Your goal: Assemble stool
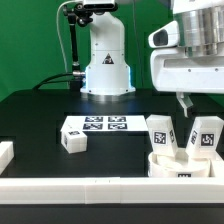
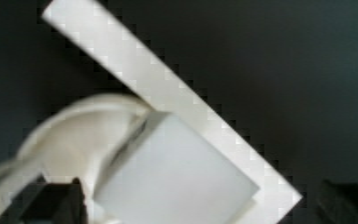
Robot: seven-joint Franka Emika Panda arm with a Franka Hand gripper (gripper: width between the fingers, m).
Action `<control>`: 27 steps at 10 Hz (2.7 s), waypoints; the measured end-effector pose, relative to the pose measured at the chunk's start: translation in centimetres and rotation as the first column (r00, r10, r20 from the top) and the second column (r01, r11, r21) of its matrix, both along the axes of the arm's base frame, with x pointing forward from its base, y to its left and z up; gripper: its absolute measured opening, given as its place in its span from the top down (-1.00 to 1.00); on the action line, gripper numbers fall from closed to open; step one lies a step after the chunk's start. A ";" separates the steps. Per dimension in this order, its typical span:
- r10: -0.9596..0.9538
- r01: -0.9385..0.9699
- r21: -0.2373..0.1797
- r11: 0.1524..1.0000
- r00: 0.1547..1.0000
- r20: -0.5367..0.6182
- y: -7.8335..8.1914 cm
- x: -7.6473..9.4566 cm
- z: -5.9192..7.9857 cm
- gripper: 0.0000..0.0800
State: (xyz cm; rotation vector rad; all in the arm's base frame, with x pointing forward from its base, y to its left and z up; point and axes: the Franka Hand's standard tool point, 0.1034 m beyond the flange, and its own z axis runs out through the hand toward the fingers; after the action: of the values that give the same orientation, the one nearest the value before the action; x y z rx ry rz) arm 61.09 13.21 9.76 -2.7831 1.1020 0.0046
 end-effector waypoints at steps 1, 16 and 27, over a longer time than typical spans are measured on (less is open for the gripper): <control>0.101 -0.101 -0.010 0.995 0.995 0.013 0.1 -0.1 -0.1 -0.62; 0.998 -0.970 -0.235 0.061 0.059 0.016 0.3 0.3 -0.2 -0.62; 0.907 -0.880 -0.222 -0.420 -0.409 -0.096 -2.0 0.3 -1.2 0.02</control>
Offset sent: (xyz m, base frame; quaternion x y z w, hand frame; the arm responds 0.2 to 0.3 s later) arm -0.0096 0.0210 0.0006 0.0210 -0.0058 -0.3236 0.9460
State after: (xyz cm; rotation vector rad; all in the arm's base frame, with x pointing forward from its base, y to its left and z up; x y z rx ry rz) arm 61.38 11.26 8.59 -2.5950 -1.8727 -0.1207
